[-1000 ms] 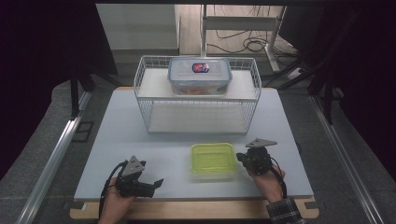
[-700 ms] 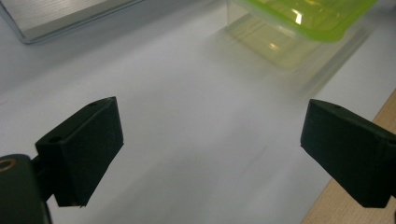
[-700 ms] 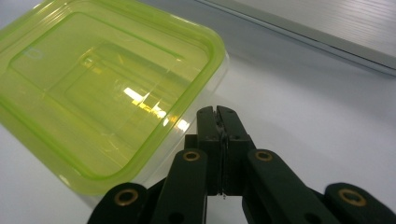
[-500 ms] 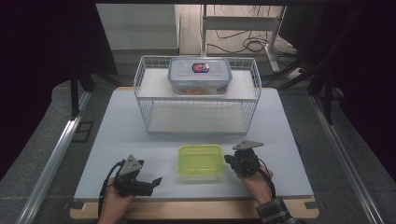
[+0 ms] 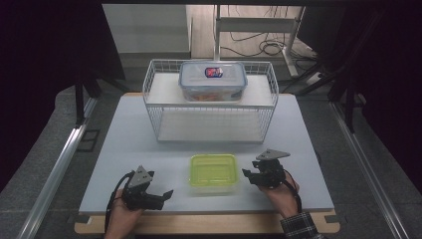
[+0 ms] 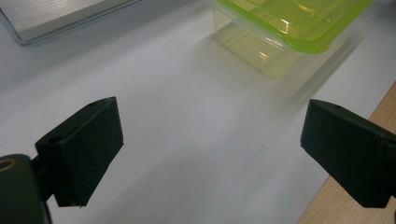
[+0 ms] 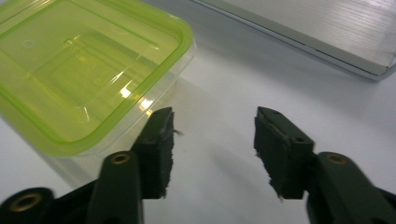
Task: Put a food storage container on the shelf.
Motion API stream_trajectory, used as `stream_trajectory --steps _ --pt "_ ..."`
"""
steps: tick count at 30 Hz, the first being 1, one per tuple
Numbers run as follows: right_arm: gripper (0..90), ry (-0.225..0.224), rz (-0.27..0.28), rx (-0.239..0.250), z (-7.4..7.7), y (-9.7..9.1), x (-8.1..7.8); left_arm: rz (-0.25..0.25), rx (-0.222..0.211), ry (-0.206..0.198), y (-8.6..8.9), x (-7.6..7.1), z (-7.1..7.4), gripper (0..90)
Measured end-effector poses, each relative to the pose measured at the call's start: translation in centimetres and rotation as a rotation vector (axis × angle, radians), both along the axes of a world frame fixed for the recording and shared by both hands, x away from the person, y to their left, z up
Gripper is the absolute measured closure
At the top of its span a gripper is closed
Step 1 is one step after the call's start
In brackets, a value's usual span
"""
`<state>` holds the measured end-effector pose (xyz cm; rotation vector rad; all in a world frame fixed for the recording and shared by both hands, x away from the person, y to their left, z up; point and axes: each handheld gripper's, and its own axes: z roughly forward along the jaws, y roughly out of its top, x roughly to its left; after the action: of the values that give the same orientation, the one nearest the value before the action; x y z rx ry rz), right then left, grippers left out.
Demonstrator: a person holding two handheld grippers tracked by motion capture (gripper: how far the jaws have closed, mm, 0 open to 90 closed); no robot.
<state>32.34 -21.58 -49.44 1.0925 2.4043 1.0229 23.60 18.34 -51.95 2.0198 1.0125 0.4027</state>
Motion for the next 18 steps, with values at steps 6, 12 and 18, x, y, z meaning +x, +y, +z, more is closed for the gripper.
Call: stream_trajectory --steps 6,12,18 --pt "36.8 0.012 -0.007 0.039 0.5 -0.6 0.1 0.0 -0.005 0.001 0.1 0.1 -0.1 5.7" --pt "33.1 0.033 -0.009 0.095 0.8 -1.1 0.0 -0.001 -0.001 0.0 0.1 0.1 0.0 5.8" --pt "35.4 0.075 -0.007 0.2 0.9 -1.0 -0.2 0.003 0.0 -0.001 0.1 0.1 0.0 5.8"
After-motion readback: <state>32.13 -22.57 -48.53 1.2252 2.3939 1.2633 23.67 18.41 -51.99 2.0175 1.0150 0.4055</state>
